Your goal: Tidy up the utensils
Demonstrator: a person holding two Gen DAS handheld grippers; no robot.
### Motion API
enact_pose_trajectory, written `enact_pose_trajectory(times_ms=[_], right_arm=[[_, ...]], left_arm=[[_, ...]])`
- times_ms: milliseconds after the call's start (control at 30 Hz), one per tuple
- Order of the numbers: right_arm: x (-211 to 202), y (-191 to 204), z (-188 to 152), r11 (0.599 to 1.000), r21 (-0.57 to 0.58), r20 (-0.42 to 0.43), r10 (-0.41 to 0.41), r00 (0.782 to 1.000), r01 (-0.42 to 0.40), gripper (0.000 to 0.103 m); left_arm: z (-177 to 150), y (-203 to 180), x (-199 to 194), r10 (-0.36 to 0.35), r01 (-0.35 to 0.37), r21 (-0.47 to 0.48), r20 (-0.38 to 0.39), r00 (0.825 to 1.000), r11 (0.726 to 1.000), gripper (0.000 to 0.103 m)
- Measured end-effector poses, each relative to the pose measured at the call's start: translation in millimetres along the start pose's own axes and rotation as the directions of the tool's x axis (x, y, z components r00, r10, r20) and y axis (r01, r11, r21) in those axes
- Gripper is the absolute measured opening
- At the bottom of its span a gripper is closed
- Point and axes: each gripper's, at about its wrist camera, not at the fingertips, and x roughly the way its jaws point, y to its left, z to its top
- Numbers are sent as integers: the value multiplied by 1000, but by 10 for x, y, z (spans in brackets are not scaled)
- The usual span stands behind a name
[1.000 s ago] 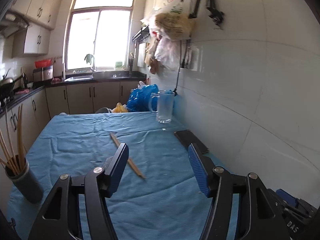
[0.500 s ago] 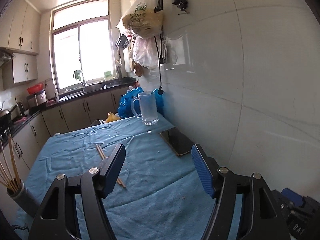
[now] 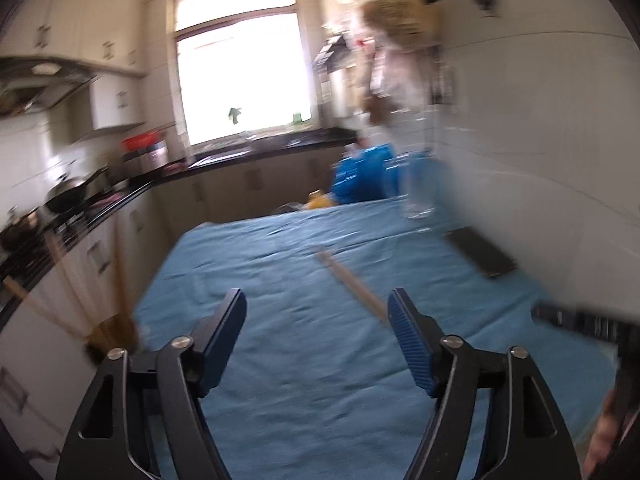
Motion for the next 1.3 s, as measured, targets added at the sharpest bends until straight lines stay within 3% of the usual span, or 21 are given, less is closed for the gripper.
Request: enact_pose_trajectory(times_ms=[100,133,267,333,467,567,633,733,900,967,1100,1200,1300], right_arm=[[447,330,180,993,-35,-91,107,990,-110,54],[627,473,243,988,-64,-128,135,983,-144,49],[1219,930,326,965,-191,-246,130,960,-180,43],[1487,1099,324,954,-248,-293,94,952,-171,33],[1892,1289,327,927,-357,-314,-1,949,-117,24],[2104,1363,339,910,-404,-311,-45,949,-89,23],[2251,1395,303,898,-435,-322,-89,943,-63,16],[2310,1418,327,894,-445,-330,-108,938,-54,9],[2316,1512,265,889,-453,-348,-106,932,-68,8],[2316,1473,283,887,-461,-334,-143,932,-29,8],[2250,1193,412,926,-374,-324,-180,929,49,7],[2105,953,444,942,-331,-334,-180,925,64,8],[1943,768,437,946,-319,-333,-172,927,61,8]], left_arm=[[-67,337,138,58,-61,-36,-62,996,998,74],[-88,436,182,62,-67,-57,-83,995,996,74],[-142,772,317,36,-60,-156,-147,988,986,74],[-156,837,353,28,-55,-164,-164,986,985,74],[-195,833,370,22,-46,-145,-164,986,988,74],[-230,798,388,13,-38,-142,-172,985,989,74],[-252,786,408,16,-40,-139,-176,984,989,74],[-281,799,452,23,-50,-144,-186,982,988,74],[-245,763,577,-3,-32,-159,-216,976,987,74],[-200,703,639,-19,-16,-154,-222,975,988,74],[-73,509,884,-45,11,-139,-241,970,990,74],[10,295,1204,-105,64,-149,-287,952,987,74],[69,46,1546,-119,83,-123,-322,939,989,74]])
